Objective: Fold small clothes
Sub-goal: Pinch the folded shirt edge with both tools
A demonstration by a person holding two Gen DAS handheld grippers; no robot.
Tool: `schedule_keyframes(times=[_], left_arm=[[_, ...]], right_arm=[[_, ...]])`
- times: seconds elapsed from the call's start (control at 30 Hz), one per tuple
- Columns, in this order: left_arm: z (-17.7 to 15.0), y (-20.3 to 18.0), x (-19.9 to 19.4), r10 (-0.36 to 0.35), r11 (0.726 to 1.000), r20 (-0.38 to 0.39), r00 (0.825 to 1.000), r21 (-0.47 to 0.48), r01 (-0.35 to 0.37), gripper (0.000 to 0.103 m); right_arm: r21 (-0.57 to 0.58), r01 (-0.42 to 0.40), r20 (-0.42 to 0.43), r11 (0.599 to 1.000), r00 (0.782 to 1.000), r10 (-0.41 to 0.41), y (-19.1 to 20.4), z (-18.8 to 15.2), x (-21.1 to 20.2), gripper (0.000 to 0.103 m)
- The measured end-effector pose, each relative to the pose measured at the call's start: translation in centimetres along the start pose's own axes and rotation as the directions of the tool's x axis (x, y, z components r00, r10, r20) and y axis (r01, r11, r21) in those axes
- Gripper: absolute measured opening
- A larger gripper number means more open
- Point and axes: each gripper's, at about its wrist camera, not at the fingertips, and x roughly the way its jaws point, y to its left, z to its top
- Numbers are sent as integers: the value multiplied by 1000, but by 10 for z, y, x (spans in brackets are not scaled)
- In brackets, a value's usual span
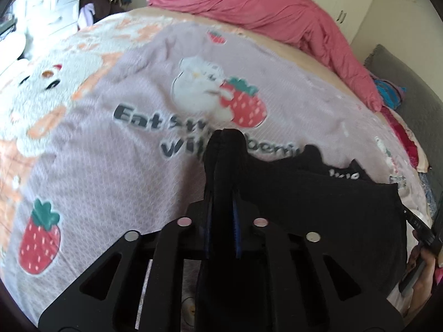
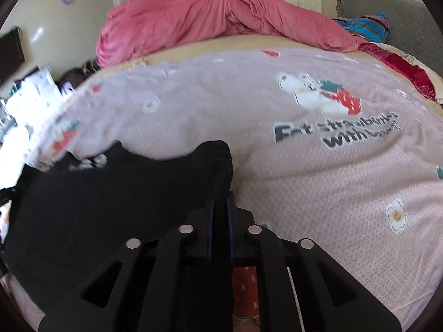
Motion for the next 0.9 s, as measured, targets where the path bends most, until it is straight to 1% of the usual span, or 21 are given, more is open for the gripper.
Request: schedule_keyframes(times=[0.17, 0.2, 0.23, 0.27, 0.3, 0.33, 0.37, 0.4, 0.43, 0.47, 0.5, 0.53, 0.57, 0.6, 0.67, 0.77, 0.9], left_arm=[[-9, -8, -7, 46, 997, 10, 999, 59, -47, 17], [-12, -8, -10, 49, 997, 10, 999, 61, -49, 20], [-15, -8, -13, 48, 997, 9, 999, 61, -48, 23], [-17, -9, -16, 47, 997, 9, 999, 62, -47, 31], [-19, -9, -18, 47, 997, 9, 999, 64, -47, 37], [-22, -10, -22, 44, 997, 10, 999, 68, -45, 39], [-24, -11, -26, 41, 997, 11, 999, 71, -42, 41], [-26, -11, -29, 39, 996, 11, 999, 74, -40, 47], [-30, -12, -33, 38, 996, 13, 999, 77, -39, 50], [-32, -12, -36, 37, 996, 13, 999, 80, -38, 55], [-34, -12, -38, 37, 996, 13, 999, 80, -38, 57], [-36, -12, -42, 33, 996, 13, 999, 80, -34, 57], [-37, -12, -44, 28, 996, 12, 1000, 79, -29, 60], [-38, -12, -46, 24, 997, 12, 1000, 78, -25, 65], [-41, -11, -50, 19, 997, 9, 1000, 75, -19, 70], [-44, -10, -56, 19, 996, 9, 1000, 82, -19, 75], [-49, -7, -62, 36, 995, 9, 999, 93, -37, 86]], right_arm=[[-15, 63, 7, 998, 998, -63, 1, -4, -8, 33], [-16, 68, 10, 998, 998, -68, 1, -6, -11, 37], [-12, 77, 16, 997, 997, -77, 1, -8, -14, 48], [-9, 82, 22, 997, 996, -81, 1, -10, -17, 53], [-5, 76, 32, 997, 997, -76, 2, -12, -22, 53], [-1, 66, 39, 998, 997, -66, 2, -14, -26, 54], [1, 62, 43, 998, 997, -62, 4, -16, -31, 60], [-1, 59, 47, 998, 997, -59, 6, -17, -35, 62], [-5, 54, 50, 999, 997, -54, 8, -18, -38, 65], [-10, 46, 55, 999, 997, -45, 11, -21, -42, 65], [-15, 35, 58, 999, 998, -34, 14, -23, -46, 68], [-22, 20, 60, 1000, 998, -18, 18, -25, -50, 74], [-25, 9, 62, 1000, 998, -8, 21, -27, -54, 80], [-27, -1, 66, 1000, 998, 3, 24, -29, -58, 82], [-36, -26, 68, 999, 997, 28, 31, -33, -66, 89], [-52, -55, 74, 997, 996, 59, 42, -38, -74, 93], [-76, -79, 79, 994, 993, 85, 54, -43, -81, 95]])
